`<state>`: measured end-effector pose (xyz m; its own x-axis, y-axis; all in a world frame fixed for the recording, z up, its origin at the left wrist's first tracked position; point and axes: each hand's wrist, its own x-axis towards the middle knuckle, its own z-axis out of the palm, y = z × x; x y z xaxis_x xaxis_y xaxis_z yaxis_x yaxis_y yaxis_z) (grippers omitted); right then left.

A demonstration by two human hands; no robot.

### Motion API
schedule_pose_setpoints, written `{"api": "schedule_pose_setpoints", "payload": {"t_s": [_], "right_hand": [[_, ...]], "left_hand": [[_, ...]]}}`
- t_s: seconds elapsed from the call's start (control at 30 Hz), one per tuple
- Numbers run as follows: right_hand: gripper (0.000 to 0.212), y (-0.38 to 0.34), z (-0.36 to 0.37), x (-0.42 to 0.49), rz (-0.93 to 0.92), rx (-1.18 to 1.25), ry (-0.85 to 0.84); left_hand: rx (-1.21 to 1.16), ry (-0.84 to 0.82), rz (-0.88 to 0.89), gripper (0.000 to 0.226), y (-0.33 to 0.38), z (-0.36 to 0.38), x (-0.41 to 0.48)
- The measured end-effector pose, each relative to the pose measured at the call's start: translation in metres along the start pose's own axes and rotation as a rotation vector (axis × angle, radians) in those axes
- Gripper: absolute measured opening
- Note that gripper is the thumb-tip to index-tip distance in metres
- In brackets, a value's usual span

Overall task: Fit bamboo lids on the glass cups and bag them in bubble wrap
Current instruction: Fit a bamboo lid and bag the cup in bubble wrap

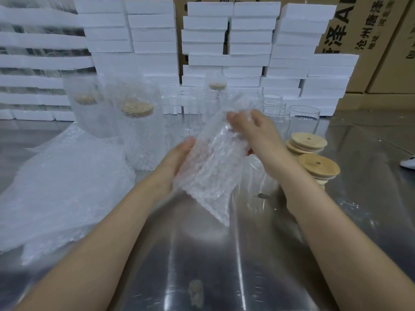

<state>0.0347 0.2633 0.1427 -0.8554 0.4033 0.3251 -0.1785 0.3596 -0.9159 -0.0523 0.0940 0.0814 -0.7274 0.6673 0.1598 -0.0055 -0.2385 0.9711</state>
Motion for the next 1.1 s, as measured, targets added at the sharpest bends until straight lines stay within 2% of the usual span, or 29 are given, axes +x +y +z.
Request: {"api": "schedule_pose_setpoints", "payload": {"t_s": [0.07,0.1,0.17,0.27,0.33,0.47,0.6,0.73,0.83,0.87,0.93,0.97,1.03,1.1], "right_hand": [[0.061,-0.009,-0.003,0.008,-0.017,0.001,0.085],[0.064,-0.013,-0.006,0.012,-0.025,0.010,0.137],[0.066,-0.024,-0.010,0.025,-0.048,0.011,0.230],[0.065,-0.047,-0.008,0.061,-0.096,0.023,0.348],[0.063,-0.064,-0.002,0.097,-0.139,-0.010,0.358],[0.069,-0.085,0.020,0.172,-0.177,-0.127,0.277],[0.072,-0.085,0.041,0.236,-0.236,-0.284,0.264],[0.051,-0.087,0.057,0.284,-0.390,-0.341,0.301],[0.019,-0.087,0.070,0.312,-0.431,-0.515,0.243],[0.015,-0.086,0.078,0.317,-0.447,-0.502,0.241],[0.021,-0.078,0.093,0.322,-0.465,-0.411,0.237],[0.031,-0.074,0.102,0.323,-0.466,-0.398,0.227],[0.047,-0.065,0.117,0.324,-0.463,-0.434,0.179],[0.051,-0.057,0.126,0.326,-0.449,-0.479,0.150]], "left_hand": [[-0.173,0.212,0.020,0.045,-0.010,-0.005,0.010],[-0.173,0.316,0.030,0.040,-0.016,-0.005,0.015],[-0.040,0.443,0.043,0.030,-0.026,-0.005,0.025],[0.215,0.531,0.051,0.030,-0.036,-0.005,0.039],[0.294,0.583,0.060,0.026,-0.038,-0.006,0.046],[0.310,0.613,0.034,0.027,-0.039,-0.005,0.063],[0.366,0.630,-0.040,0.028,-0.040,-0.007,0.082],[0.475,0.641,-0.066,0.035,-0.043,-0.012,0.098],[0.511,0.640,-0.073,0.036,-0.042,-0.014,0.109],[0.523,0.651,-0.073,0.035,-0.042,-0.015,0.112],[0.550,0.670,-0.070,0.033,-0.043,-0.017,0.116],[0.559,0.670,-0.071,0.031,-0.043,-0.018,0.117],[0.570,0.655,-0.074,0.028,-0.045,-0.019,0.119],[0.588,0.644,-0.068,0.027,-0.047,-0.020,0.119]]}}
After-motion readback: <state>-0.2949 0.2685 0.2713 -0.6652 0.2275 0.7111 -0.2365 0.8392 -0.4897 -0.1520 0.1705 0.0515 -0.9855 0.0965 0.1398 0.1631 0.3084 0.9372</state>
